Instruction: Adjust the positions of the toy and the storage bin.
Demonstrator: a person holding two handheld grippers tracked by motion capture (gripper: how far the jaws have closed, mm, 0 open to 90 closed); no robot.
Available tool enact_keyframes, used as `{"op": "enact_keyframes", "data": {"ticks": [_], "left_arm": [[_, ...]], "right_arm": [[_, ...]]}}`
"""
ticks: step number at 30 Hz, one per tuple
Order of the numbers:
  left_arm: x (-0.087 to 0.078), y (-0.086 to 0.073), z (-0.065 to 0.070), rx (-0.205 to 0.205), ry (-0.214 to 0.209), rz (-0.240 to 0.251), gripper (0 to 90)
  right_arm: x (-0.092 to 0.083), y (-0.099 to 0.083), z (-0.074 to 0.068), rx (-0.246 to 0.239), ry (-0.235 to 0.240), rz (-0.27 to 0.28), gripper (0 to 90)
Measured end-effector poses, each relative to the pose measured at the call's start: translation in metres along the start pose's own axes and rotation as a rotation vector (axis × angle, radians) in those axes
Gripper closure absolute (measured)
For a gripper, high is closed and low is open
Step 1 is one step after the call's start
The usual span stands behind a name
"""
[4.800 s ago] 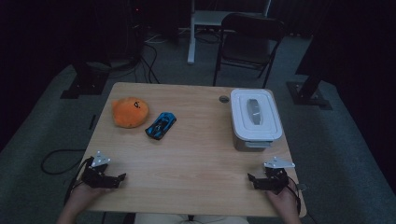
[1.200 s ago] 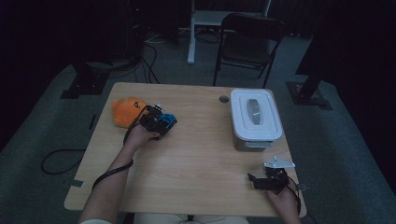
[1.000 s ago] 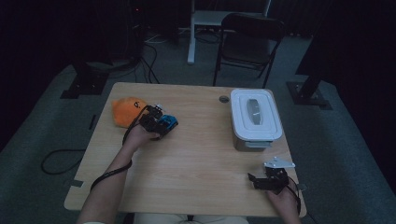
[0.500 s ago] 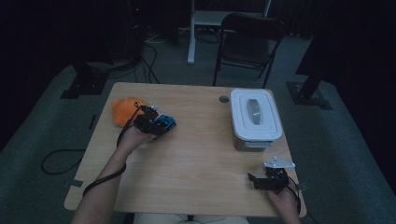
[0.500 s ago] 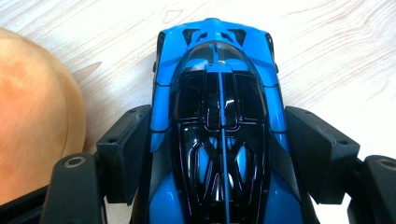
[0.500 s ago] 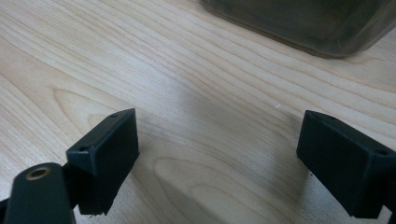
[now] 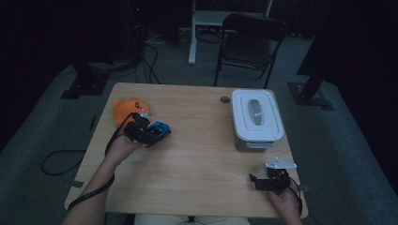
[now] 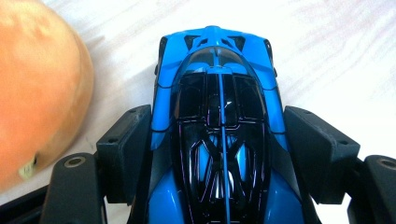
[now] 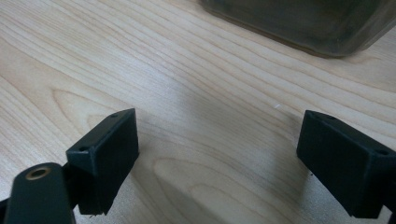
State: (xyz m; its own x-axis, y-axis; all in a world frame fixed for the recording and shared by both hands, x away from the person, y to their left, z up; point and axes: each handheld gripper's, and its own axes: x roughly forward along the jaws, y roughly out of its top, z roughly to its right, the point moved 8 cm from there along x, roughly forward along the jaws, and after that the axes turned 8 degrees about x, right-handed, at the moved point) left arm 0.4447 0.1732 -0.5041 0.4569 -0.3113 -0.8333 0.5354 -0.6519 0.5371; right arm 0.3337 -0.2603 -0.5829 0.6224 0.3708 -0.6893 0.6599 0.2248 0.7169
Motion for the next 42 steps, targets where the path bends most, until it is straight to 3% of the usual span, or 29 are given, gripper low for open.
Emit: {"op": "enact_keyframes", "data": {"ticks": [12, 19, 26, 33, 34, 38, 42], "left_arm": [[-0.026, -0.035, 0.023, 0.02, -0.017, 0.022, 27.8], [-0.041, -0.053, 0.061, 0.095, -0.072, 0.043, 27.8], [-0.046, -0.075, 0.086, 0.13, -0.123, 0.036, 27.8], [-0.048, -0.098, 0.086, 0.134, -0.208, 0.056, 27.9], [-0.048, -0.101, 0.086, 0.145, -0.207, 0.058, 27.9], [-0.047, -0.112, 0.082, 0.11, -0.23, 0.079, 27.9], [-0.038, -0.127, 0.079, 0.114, -0.236, 0.075, 27.9]], "right_arm": [[0.0, 0.0, 0.001, 0.003, -0.004, 0.0, 12.3], [0.0, 0.0, 0.001, 0.005, -0.006, 0.001, 12.3], [0.0, 0.0, 0.001, 0.007, -0.007, 0.001, 12.3], [0.0, 0.0, 0.001, 0.007, -0.007, 0.001, 12.4], [0.0, 0.0, 0.001, 0.007, -0.007, 0.001, 12.3], [0.0, 0.001, 0.001, 0.008, -0.008, 0.001, 12.4], [0.0, 0.001, 0.001, 0.008, -0.008, 0.001, 12.4]]}}
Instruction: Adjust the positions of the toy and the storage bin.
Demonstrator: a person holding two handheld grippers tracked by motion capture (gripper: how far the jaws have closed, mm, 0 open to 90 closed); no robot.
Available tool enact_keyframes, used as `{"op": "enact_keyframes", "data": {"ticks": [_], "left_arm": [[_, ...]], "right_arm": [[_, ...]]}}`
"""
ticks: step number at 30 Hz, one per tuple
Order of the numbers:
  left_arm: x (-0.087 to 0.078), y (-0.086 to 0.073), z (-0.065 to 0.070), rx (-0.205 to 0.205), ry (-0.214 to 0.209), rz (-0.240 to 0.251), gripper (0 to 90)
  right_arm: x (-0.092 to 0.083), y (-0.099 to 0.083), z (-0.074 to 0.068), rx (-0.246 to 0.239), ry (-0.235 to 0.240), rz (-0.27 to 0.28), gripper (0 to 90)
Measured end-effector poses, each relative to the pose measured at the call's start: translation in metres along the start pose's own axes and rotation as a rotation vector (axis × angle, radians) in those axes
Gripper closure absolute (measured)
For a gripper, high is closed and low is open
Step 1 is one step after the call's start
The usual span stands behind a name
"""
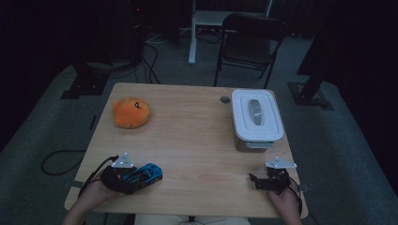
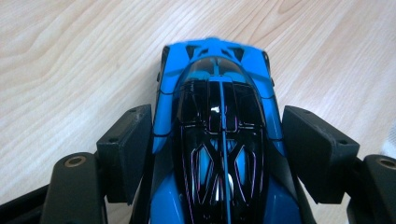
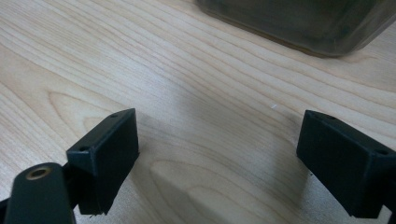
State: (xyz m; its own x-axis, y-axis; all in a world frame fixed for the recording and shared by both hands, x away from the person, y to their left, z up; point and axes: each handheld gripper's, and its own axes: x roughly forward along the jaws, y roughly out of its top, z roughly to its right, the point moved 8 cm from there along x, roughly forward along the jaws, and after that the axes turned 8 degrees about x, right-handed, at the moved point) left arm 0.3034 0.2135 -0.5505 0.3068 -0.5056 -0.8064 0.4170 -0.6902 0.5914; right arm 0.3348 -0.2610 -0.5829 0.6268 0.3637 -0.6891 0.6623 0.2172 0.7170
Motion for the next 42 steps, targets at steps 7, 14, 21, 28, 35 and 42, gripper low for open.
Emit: {"op": "enact_keyframes", "data": {"ticks": [7, 14, 21, 28, 35, 42], "left_arm": [[0.004, -0.012, -0.001, 0.024, -0.022, 0.014, 27.9], [0.006, -0.013, -0.001, 0.007, -0.026, 0.006, 26.2], [0.005, -0.008, -0.006, -0.045, -0.005, -0.02, 17.3], [-0.006, 0.002, -0.014, -0.059, 0.016, 0.025, 14.6], [-0.009, 0.007, -0.029, -0.103, 0.054, 0.057, 14.6], [-0.01, 0.006, -0.052, -0.156, 0.099, 0.084, 14.6]], "right_arm": [[0.0, 0.0, 0.0, -0.001, 0.0, 0.0, 12.4], [0.0, 0.0, 0.0, 0.0, 0.0, 0.0, 12.4], [0.0, 0.0, 0.0, 0.0, 0.0, 0.0, 12.4], [0.0, 0.0, 0.0, -0.001, 0.0, -0.001, 12.4], [0.0, 0.0, 0.0, 0.001, 0.0, -0.001, 12.4], [0.0, 0.0, 0.0, 0.001, 0.0, -0.001, 12.3]]}}
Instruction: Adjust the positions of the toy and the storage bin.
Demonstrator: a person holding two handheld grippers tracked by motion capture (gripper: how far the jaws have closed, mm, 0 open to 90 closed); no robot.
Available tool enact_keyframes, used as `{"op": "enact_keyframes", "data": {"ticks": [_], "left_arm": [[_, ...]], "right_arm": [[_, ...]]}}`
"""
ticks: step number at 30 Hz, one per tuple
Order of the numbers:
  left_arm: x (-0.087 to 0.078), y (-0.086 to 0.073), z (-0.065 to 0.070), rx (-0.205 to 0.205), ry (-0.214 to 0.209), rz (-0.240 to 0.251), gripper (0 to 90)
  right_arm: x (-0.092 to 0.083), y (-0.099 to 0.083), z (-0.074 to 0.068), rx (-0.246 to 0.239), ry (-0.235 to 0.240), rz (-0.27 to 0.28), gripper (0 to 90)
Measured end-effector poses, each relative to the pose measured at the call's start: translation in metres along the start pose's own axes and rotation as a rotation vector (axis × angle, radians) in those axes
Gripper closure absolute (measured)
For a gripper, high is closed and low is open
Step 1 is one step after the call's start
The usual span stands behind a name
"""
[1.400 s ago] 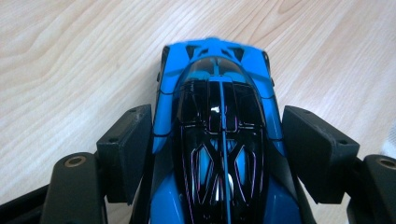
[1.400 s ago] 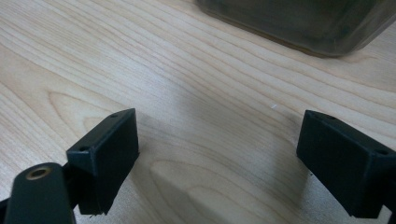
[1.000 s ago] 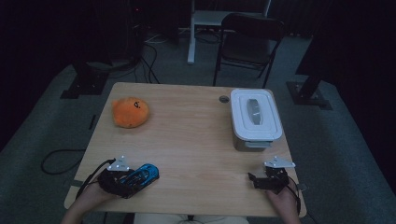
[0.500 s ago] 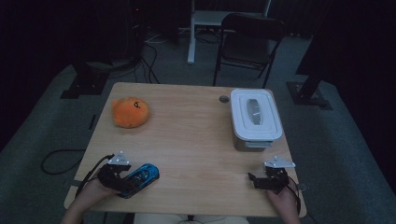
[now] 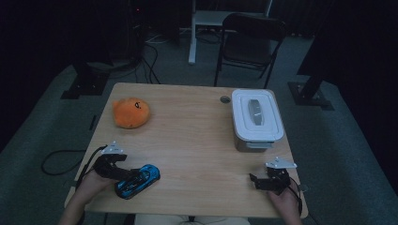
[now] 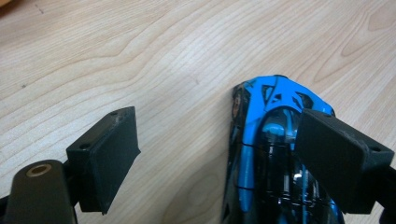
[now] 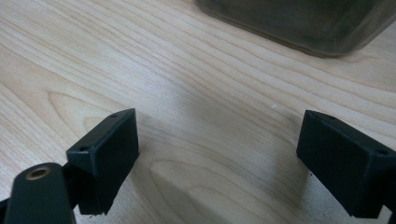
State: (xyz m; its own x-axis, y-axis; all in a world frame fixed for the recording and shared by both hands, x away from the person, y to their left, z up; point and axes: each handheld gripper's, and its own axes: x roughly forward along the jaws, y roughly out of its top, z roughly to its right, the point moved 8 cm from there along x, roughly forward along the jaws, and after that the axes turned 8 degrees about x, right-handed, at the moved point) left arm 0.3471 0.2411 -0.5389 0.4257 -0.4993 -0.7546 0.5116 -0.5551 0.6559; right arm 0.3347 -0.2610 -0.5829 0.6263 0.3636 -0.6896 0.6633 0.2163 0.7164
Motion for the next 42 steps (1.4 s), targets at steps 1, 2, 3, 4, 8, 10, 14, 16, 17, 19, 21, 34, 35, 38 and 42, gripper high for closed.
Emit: {"op": "enact_keyframes", "data": {"ticks": [1, 2, 3, 4, 8, 10, 14, 16, 17, 19, 21, 34, 35, 38, 42], "left_arm": [[0.0, 0.0, -0.002, -0.001, -0.002, -0.007, 14.6], [0.001, 0.0, -0.004, -0.001, 0.0, -0.005, 14.6], [0.001, 0.0, -0.006, -0.008, -0.005, -0.004, 14.6], [0.001, 0.0, -0.009, -0.009, -0.004, 0.002, 14.6], [0.001, 0.001, -0.02, -0.017, 0.029, 0.01, 14.7], [0.001, 0.002, -0.025, -0.007, 0.056, 0.014, 14.8], [-0.002, 0.005, -0.04, -0.04, 0.092, 0.026, 14.7], [-0.004, 0.008, -0.047, -0.04, 0.116, 0.028, 14.7], [-0.004, 0.01, -0.049, -0.038, 0.128, 0.035, 14.8], [-0.006, 0.014, -0.056, -0.041, 0.154, 0.049, 14.8], [-0.007, 0.018, -0.062, -0.047, 0.177, 0.056, 15.5], [-0.003, 0.033, -0.12, -0.117, 0.298, 0.056, 21.6], [-0.002, 0.033, -0.122, -0.116, 0.309, 0.051, 22.7], [0.003, 0.035, -0.131, -0.121, 0.332, 0.024, 25.5], [0.008, 0.037, -0.141, -0.155, 0.347, 0.041, 35.8]], "right_arm": [[0.0, 0.0, 0.0, 0.002, 0.0, 0.0, 12.3], [0.0, 0.0, 0.0, 0.002, 0.0, 0.0, 12.3], [0.0, 0.0, 0.0, 0.001, 0.0, 0.0, 12.3], [0.0, 0.0, 0.0, 0.001, 0.0, 0.0, 12.3], [0.0, 0.0, 0.0, 0.001, 0.0, 0.0, 12.3], [0.0, 0.0, 0.0, 0.0, 0.0, 0.0, 12.4], [0.0, 0.0, 0.0, 0.0, 0.0, 0.0, 12.3], [0.0, 0.0, 0.0, 0.0, 0.0, 0.0, 12.4], [0.0, 0.0, 0.0, 0.0, -0.001, 0.0, 12.3], [0.0, 0.0, 0.0, 0.0, 0.0, 0.0, 12.4], [0.0, 0.0, 0.0, -0.001, 0.0, 0.001, 12.4], [0.0, 0.0, 0.0, 0.0, -0.001, 0.001, 12.5], [0.0, 0.0, 0.0, 0.0, -0.001, 0.001, 12.5], [0.0, 0.0, 0.0, 0.0, -0.001, 0.001, 12.5], [0.0, 0.0, 0.0, 0.0, -0.001, 0.001, 12.5]]}}
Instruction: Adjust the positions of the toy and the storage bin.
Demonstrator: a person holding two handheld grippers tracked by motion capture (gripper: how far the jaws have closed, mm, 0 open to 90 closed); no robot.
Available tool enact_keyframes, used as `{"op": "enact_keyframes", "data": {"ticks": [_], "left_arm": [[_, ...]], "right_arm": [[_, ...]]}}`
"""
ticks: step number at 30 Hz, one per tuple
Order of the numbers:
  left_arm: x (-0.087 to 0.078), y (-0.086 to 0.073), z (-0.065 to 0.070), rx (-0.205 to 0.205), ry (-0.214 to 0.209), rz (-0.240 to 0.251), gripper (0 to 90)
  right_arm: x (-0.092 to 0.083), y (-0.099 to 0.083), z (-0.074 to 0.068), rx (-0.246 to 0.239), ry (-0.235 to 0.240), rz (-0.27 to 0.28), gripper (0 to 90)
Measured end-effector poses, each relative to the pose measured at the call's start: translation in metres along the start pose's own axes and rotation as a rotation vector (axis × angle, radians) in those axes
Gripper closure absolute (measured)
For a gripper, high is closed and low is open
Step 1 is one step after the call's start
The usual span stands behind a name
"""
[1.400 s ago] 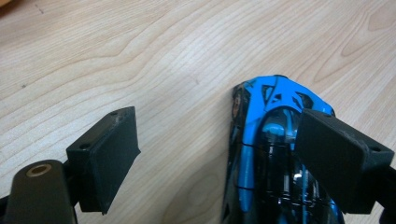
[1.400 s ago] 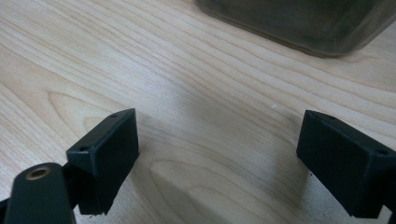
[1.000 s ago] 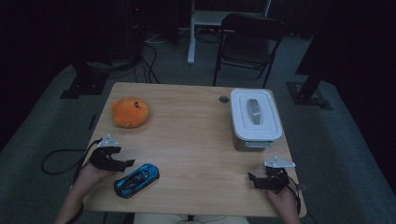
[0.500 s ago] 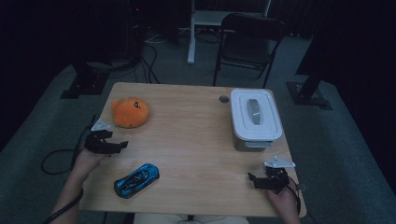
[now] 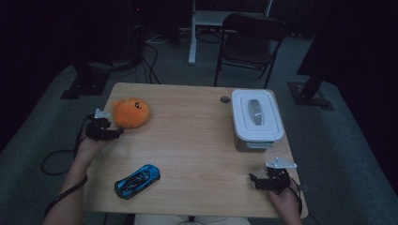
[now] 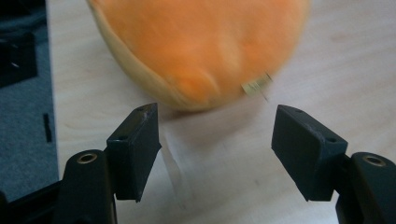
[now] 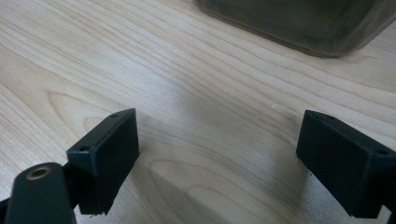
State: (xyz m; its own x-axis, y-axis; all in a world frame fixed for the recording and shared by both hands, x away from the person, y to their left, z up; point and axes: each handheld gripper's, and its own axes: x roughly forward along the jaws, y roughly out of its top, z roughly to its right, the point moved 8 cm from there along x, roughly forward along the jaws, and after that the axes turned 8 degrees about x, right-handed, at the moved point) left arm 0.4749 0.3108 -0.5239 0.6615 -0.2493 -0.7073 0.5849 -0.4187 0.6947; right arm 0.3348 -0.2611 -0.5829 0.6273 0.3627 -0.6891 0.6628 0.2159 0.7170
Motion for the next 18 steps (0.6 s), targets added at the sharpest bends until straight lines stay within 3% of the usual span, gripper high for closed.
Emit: {"op": "enact_keyframes", "data": {"ticks": [6, 9, 14, 18], "left_arm": [[0.015, 0.0, -0.007, -0.003, 0.038, -0.017, 36.3], [0.022, 0.001, -0.008, -0.025, 0.045, 0.007, 39.9], [0.028, 0.003, -0.006, -0.003, 0.059, -0.001, 49.6], [0.025, 0.005, -0.006, -0.029, 0.042, 0.042, 60.1]], "right_arm": [[0.0, 0.0, 0.0, 0.0, 0.0, 0.0, 12.6], [0.0, 0.0, 0.0, 0.001, -0.001, 0.001, 13.8], [0.0, 0.0, 0.001, 0.004, -0.003, 0.004, 14.2], [0.0, 0.0, 0.0, 0.004, -0.003, 0.004, 14.2]]}}
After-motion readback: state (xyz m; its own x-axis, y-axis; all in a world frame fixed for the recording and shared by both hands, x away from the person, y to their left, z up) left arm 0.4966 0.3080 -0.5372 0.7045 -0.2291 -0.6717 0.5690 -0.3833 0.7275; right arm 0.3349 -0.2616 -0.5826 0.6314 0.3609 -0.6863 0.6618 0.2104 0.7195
